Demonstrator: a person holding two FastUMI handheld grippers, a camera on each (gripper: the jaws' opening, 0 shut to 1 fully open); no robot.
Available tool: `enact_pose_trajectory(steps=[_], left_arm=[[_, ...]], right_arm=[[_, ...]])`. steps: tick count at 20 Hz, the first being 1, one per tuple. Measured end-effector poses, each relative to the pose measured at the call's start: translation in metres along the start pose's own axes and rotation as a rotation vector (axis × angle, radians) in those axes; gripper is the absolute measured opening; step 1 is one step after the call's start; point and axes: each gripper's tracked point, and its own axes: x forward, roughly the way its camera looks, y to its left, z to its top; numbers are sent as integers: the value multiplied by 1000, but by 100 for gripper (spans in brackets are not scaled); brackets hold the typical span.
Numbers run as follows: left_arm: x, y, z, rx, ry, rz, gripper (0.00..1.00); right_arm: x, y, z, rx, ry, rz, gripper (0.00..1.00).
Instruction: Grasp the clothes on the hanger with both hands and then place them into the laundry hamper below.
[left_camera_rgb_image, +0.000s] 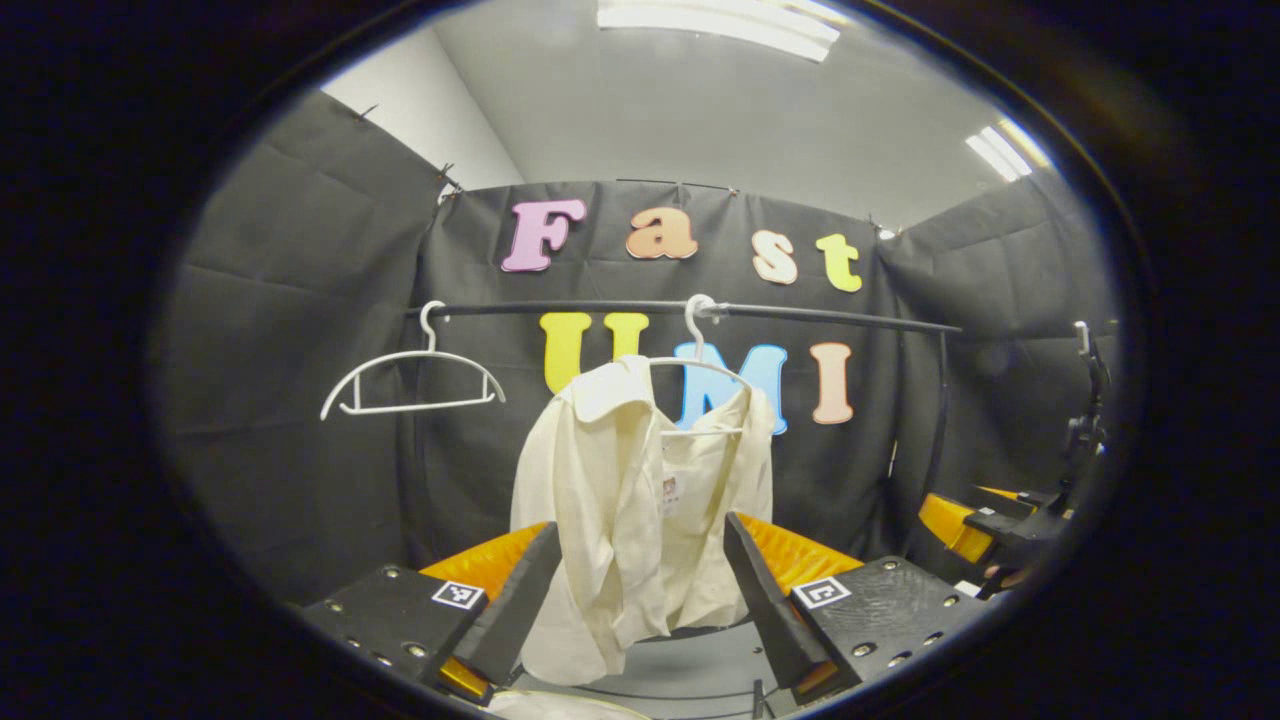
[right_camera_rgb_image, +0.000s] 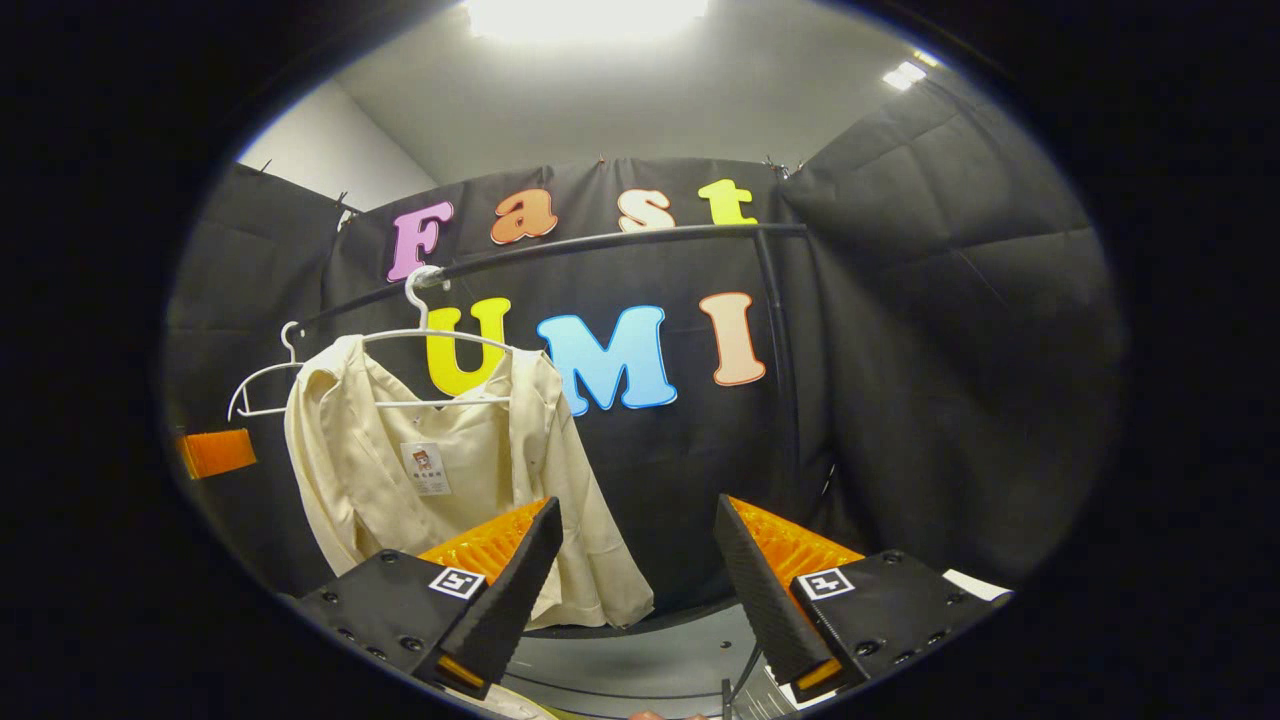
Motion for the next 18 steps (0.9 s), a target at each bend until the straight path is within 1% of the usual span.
enact_pose_trajectory(steps=[3,6,8,10,13,14,17,18], left_arm=[[45,-9,-2,26,1,26,95],[89,-15,-10,30,14,55,95],[115,-13,-19,17,39,83,94],[138,-10,-24,-2,50,105,94],[162,-1,-28,-10,46,149,95],[167,1,-28,-13,41,166,94],[180,7,-27,-34,26,218,95],[185,10,-28,-38,23,242,94]], right_arm=[[30,-8,-15,-8,38,5,98],[56,-14,-31,1,76,19,97],[72,-14,-39,11,109,40,98],[89,-16,-40,3,110,55,98],[114,-14,-44,-11,111,93,98],[122,-12,-49,-16,117,106,97],[140,-5,-61,-29,146,146,98],[143,-3,-64,-32,151,160,93]])
